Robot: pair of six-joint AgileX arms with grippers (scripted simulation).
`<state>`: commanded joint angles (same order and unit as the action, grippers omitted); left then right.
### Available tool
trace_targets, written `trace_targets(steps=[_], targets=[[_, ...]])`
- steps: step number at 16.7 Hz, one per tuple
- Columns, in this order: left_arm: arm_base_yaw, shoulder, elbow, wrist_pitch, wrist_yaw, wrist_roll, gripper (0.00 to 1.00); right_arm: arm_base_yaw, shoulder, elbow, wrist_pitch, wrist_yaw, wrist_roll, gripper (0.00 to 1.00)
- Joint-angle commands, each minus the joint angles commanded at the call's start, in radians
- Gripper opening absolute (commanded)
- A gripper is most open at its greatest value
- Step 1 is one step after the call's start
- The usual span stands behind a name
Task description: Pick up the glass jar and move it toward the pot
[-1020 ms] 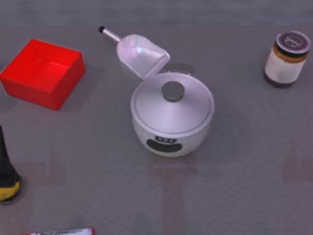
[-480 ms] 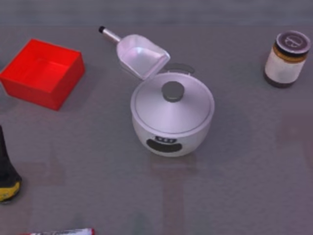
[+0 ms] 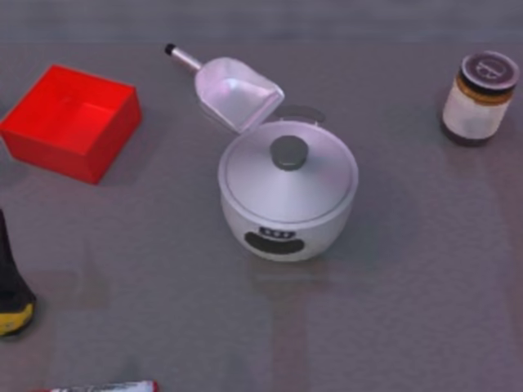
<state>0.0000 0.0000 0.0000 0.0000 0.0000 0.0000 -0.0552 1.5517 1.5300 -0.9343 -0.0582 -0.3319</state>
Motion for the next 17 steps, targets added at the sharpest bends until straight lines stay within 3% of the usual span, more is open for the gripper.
trace_targets(steps=[8, 13, 17], targets=[[0.0, 0.0, 0.0, 0.0, 0.0, 0.0, 1.0, 0.01, 0.818, 0.798, -0.436, -0.073, -0.235, 1.0], [0.0, 0.0, 0.0, 0.0, 0.0, 0.0, 1.0, 0.021, 1.116, 1.196, -0.53, -0.114, -0.348, 1.0], [0.0, 0.0, 0.0, 0.0, 0.0, 0.0, 1.0, 0.029, 1.22, 1.357, -0.538, -0.134, -0.398, 1.0]])
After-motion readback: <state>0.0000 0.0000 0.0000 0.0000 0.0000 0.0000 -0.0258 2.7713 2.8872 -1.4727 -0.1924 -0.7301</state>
